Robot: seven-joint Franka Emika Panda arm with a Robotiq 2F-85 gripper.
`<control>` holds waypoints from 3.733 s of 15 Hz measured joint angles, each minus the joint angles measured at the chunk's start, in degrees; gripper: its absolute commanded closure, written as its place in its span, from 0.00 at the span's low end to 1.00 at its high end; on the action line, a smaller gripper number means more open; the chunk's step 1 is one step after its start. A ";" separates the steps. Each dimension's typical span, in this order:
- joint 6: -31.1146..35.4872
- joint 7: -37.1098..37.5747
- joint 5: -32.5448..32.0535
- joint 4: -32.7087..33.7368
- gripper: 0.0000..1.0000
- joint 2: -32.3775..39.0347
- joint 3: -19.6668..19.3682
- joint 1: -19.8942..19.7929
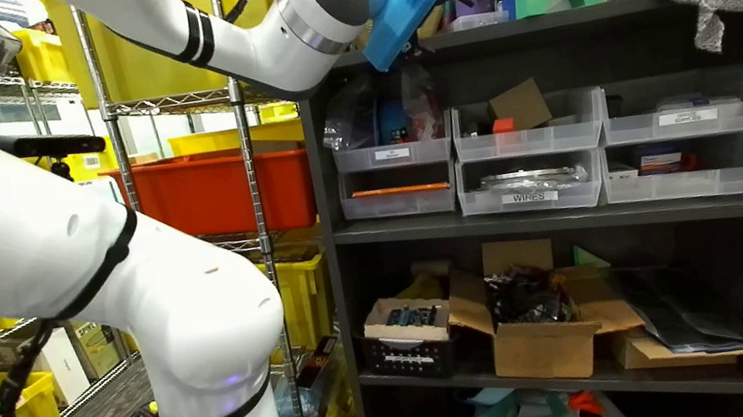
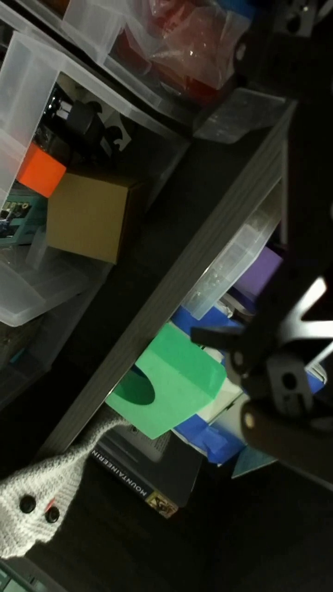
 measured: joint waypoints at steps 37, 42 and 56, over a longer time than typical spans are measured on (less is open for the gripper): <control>15.66 2.82 5.58 6.05 0.00 25.07 5.48 -17.37; 20.65 2.67 5.21 7.39 0.00 32.55 4.99 -15.25; 22.74 5.41 2.77 14.75 0.00 39.11 -3.84 0.00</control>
